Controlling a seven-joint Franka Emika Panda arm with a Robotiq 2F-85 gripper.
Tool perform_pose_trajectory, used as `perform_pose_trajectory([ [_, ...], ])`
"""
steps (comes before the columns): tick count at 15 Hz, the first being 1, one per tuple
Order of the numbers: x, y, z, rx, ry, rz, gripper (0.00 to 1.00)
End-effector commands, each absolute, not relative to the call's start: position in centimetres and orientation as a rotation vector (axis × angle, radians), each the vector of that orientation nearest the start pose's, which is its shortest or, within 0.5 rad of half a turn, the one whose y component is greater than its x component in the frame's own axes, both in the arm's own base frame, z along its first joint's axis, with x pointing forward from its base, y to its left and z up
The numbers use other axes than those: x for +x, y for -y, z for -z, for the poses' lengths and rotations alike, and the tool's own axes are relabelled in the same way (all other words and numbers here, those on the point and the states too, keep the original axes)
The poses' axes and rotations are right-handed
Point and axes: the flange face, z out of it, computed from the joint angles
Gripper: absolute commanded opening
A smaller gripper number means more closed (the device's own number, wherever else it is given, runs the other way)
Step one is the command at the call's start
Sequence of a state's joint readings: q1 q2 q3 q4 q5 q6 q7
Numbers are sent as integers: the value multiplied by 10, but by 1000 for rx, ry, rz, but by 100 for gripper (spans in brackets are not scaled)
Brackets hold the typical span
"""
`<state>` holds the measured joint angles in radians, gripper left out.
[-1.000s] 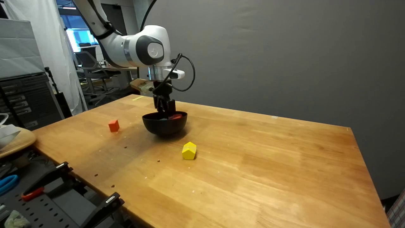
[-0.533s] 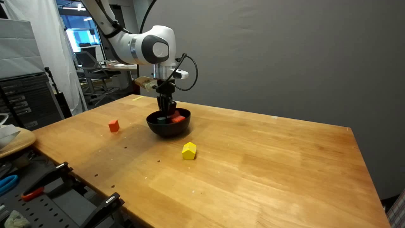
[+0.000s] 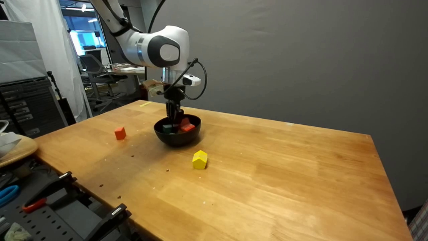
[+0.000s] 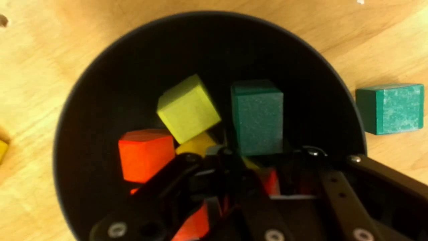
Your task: Remove the blocks from the bowl
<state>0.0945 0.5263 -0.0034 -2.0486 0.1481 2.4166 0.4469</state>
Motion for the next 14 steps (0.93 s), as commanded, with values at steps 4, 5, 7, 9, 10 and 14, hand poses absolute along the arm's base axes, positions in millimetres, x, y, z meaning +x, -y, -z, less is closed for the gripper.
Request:
perform_pose_trajectory([
  [4,489,-52,-245,-2948,-779,-17,23],
  [5,474,-57,-252,-2938,-775,4,23],
  [7,439,-67,-258,-2914,-815,21,23],
  [9,400,-82,-251,-2884,-877,-12,23],
  [10,381,-90,-247,-2866,-909,-27,23],
  [14,359,-142,-217,-2795,-1043,-61,23],
])
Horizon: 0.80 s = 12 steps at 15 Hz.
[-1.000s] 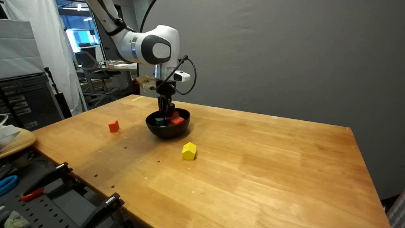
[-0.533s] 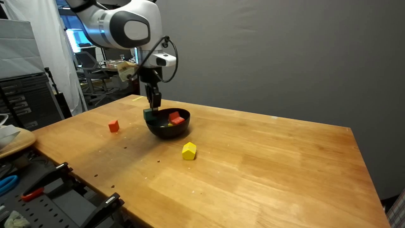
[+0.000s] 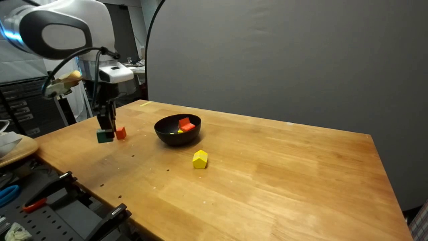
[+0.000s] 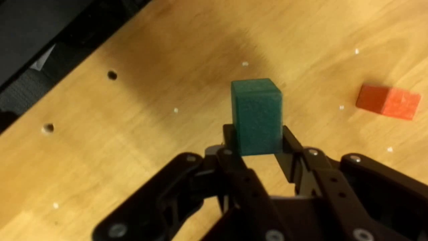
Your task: Remove the blocks from the bowl
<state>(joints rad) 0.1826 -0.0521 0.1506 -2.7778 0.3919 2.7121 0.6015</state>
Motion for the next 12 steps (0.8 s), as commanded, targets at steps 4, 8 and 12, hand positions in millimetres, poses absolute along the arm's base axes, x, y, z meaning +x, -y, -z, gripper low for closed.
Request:
perform_pose_trajectory([
  [4,366,-163,-193,-2732,-1109,200,24],
  [8,371,-133,-174,-2787,-1211,236,24],
  [12,365,-128,-165,-2864,-1218,219,41],
])
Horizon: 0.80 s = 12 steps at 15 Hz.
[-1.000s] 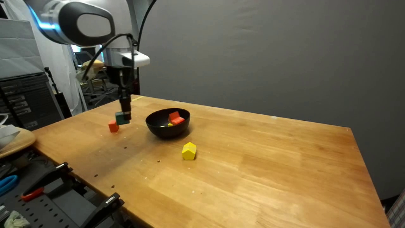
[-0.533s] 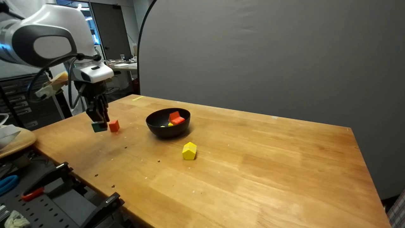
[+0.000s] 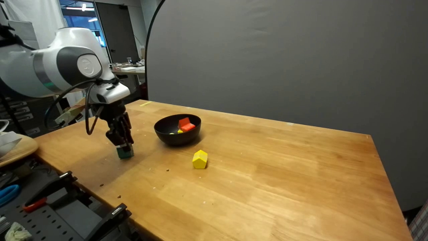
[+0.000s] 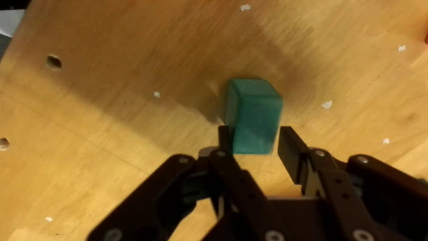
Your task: Remove the blocks from the bowl
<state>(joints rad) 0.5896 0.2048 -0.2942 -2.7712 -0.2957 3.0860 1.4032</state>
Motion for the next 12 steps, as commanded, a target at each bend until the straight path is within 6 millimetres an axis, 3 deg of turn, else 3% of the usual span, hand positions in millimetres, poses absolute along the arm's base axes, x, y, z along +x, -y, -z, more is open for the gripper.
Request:
perform_pose_trajectory([
  [1,362,-133,-165,-2876,-1222,224,48],
  [2,360,-139,-165,-2882,-1219,224,82],
  [4,356,-151,-175,-2982,-993,133,86],
  [6,360,-147,-185,-3050,-828,111,100],
  [10,362,-141,-224,-3194,-514,-4,100],
  [12,378,-143,-245,-3232,-355,-91,100],
])
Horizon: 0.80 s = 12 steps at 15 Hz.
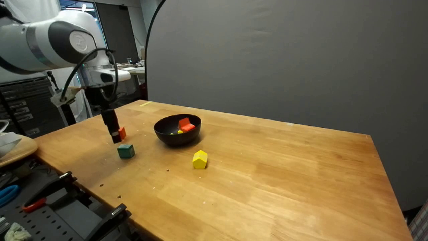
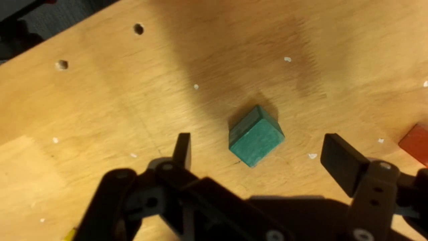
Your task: Remove the blocks from the bowl
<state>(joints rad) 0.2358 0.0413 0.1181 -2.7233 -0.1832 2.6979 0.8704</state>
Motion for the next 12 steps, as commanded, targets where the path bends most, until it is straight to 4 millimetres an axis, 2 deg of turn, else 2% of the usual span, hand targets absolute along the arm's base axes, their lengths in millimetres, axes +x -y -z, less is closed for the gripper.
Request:
perform_pose_trajectory([
  [1,387,-145,-256,-3235,-269,-112,100],
  [2,396,-151,-267,-3215,-199,-131,99],
  [3,382,-144,-243,-3231,-331,-103,99],
  [4,390,-146,-255,-3225,-276,-111,100],
  [6,396,-149,-263,-3222,-233,-111,100],
  [7,396,-152,-254,-3212,-10,-198,100],
  [12,422,-145,-259,-3142,431,-192,100],
])
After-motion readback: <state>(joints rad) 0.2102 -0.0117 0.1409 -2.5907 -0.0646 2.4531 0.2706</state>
